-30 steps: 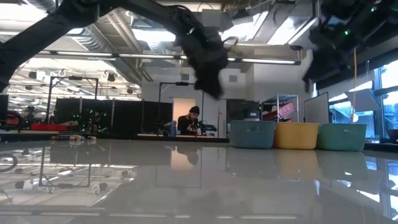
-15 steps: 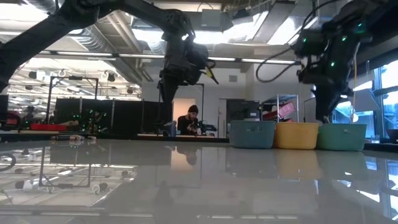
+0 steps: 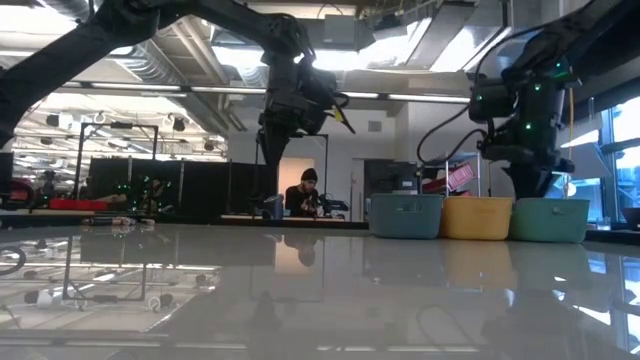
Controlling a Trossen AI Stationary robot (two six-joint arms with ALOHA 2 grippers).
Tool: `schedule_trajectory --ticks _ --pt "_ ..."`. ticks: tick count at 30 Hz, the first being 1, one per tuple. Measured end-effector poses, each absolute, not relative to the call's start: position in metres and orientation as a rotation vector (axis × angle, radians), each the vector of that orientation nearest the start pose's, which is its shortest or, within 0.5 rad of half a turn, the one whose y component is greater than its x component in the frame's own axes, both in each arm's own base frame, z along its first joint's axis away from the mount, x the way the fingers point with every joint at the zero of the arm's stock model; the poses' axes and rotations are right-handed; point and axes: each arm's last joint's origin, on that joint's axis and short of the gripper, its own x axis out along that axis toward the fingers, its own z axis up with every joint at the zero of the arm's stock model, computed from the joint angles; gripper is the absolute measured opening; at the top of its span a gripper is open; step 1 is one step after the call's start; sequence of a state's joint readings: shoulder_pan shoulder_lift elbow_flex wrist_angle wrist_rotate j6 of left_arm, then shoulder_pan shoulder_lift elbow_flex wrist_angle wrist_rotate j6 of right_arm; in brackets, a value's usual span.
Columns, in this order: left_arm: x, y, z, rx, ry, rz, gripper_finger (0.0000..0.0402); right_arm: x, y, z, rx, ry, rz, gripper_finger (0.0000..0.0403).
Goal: Sort batteries
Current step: Put the black battery into the green bin
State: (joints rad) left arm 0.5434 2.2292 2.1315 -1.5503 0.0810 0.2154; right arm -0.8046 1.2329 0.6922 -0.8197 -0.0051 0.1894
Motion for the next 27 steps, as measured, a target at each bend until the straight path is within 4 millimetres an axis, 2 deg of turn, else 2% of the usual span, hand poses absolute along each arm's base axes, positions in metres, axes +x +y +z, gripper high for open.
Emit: schedule_trajectory --ticks 11,21,24,27 --pt "0.366 0.218 0.252 -0.338 1.575 0.186 0.0131 0.129 -0.153 0.176 0.755 1.224 -0.843 0.0063" --pt "0.361 0.218 0.252 -0.355 1.615 0.177 0.0131 0.129 -0.153 0.176 0.739 1.225 -0.843 0.0130" --pt "0.357 0.216 0.260 -0.349 1.598 0.182 0.0131 0.129 -0.154 0.176 0.734 1.224 -0.842 0.0149" --pt "0.343 0.209 0.275 -0.351 1.585 0.194 0.0131 0.129 -0.153 0.177 0.724 1.217 -0.849 0.0163"
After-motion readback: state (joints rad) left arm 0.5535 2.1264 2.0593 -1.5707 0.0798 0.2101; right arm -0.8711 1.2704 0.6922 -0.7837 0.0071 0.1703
